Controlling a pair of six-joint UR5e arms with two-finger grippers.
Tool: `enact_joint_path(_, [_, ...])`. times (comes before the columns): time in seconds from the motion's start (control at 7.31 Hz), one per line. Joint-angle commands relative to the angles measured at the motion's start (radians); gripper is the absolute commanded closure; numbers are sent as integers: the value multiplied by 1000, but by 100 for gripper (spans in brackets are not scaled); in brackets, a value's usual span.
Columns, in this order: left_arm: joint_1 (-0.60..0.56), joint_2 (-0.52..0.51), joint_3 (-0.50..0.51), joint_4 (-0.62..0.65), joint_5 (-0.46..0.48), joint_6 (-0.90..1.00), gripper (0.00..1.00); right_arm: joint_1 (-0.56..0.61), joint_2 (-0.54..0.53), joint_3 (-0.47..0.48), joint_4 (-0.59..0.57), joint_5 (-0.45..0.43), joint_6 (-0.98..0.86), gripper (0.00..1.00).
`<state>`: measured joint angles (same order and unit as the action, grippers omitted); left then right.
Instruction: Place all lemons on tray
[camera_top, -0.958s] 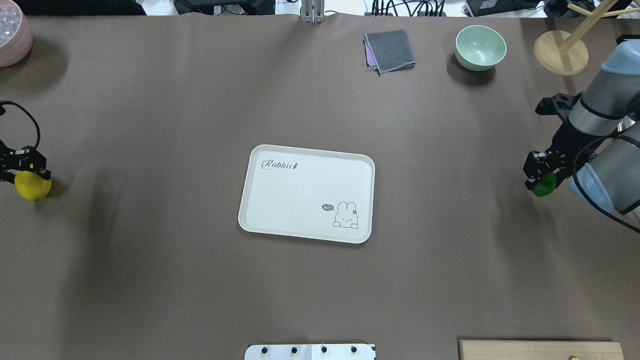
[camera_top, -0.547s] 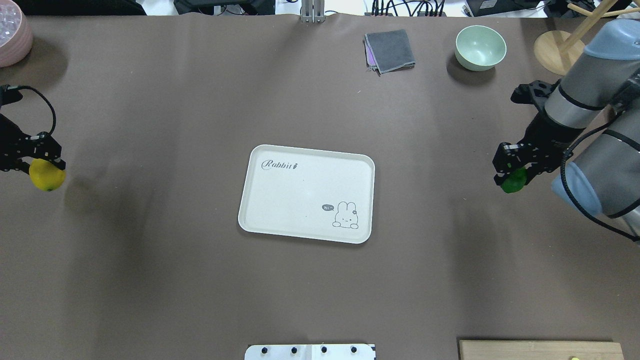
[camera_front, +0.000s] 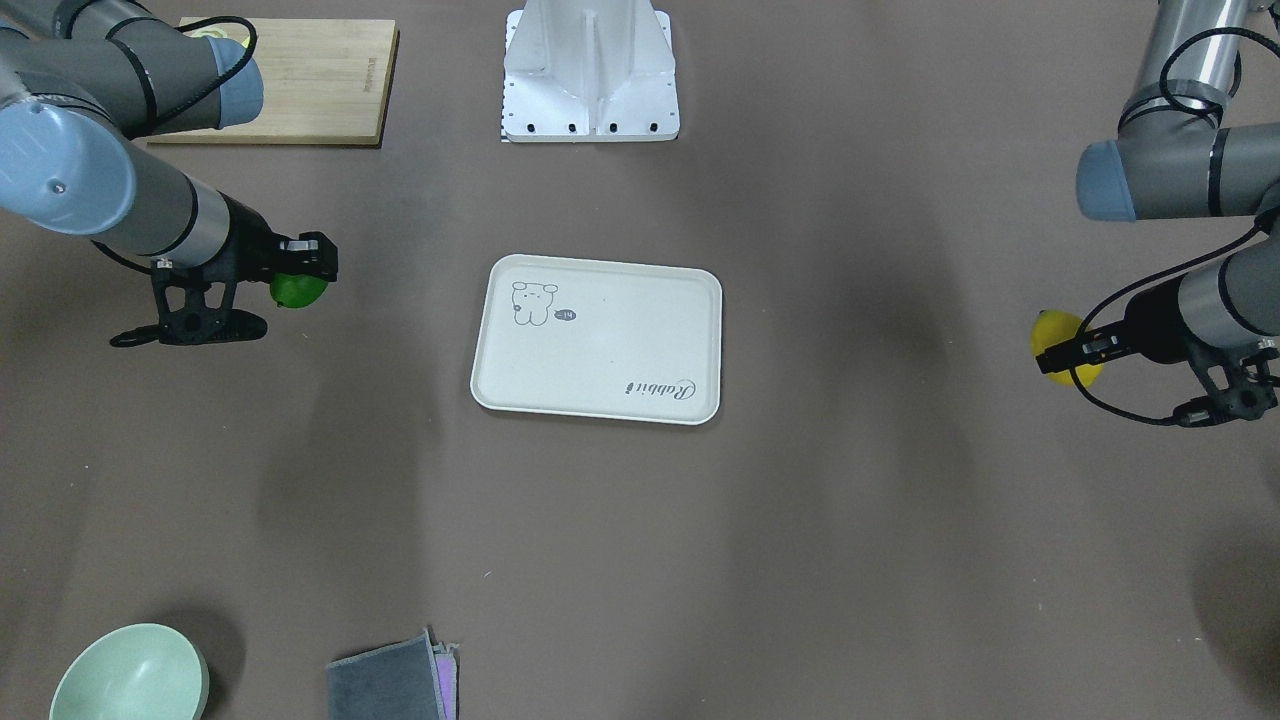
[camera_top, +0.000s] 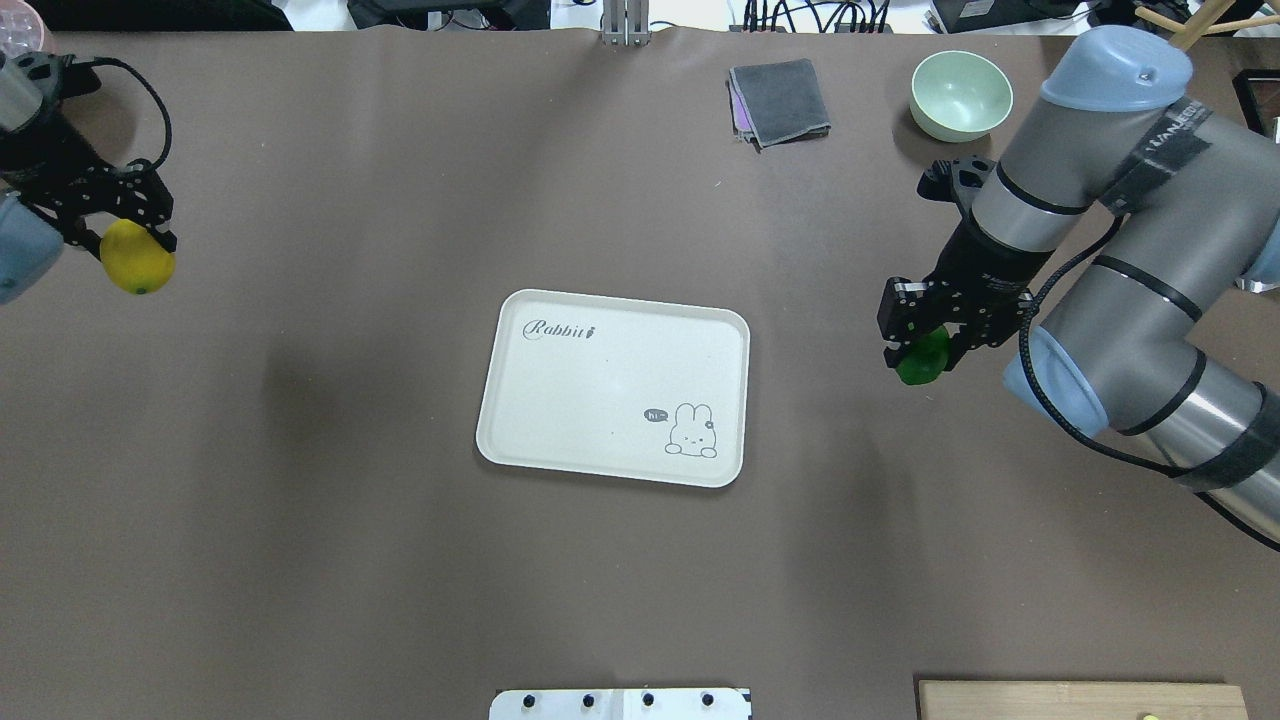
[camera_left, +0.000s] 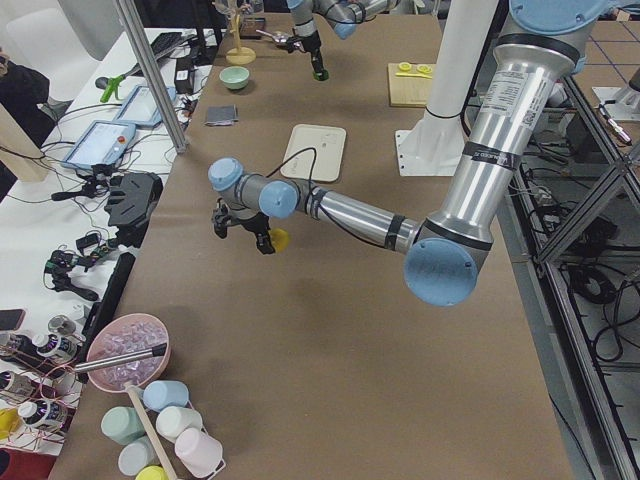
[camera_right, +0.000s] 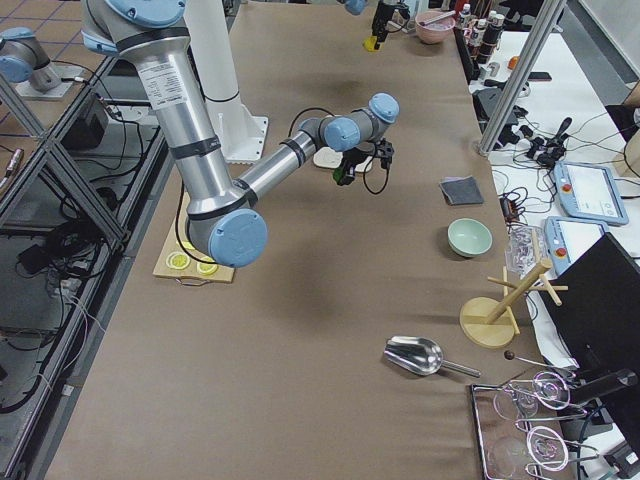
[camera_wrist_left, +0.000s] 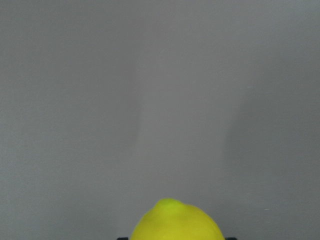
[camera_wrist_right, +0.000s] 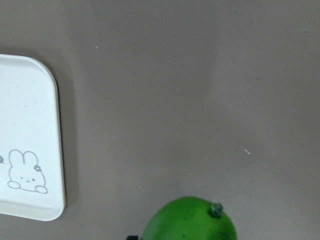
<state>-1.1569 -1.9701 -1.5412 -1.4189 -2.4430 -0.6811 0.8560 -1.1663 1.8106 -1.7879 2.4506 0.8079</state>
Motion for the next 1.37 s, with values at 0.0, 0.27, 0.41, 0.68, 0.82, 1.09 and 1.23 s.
enact_joint_path(0.0, [6, -151, 4, 153, 9, -9, 100, -61, 100, -55, 1, -8, 57, 66])
enact_joint_path(0.27, [69, -225, 1, 167, 10, -134, 100, -72, 183, -165, 92, -1, 57, 66])
enact_joint_path(0.41, [118, -266, 3, 163, 48, -220, 100, -95, 188, -201, 172, -2, 57, 66])
enact_joint_path(0.68, [199, -326, 1, 155, 82, -357, 100, -113, 206, -250, 305, -18, 56, 66])
enact_joint_path(0.82, [227, -341, -2, 131, 113, -436, 100, -127, 241, -301, 370, -42, 57, 66])
enact_joint_path(1.09, [302, -363, -2, 74, 162, -576, 100, -150, 272, -342, 403, -70, 57, 66])
enact_joint_path(1.23, [337, -375, 0, 72, 183, -616, 100, -158, 277, -352, 404, -76, 56, 66])
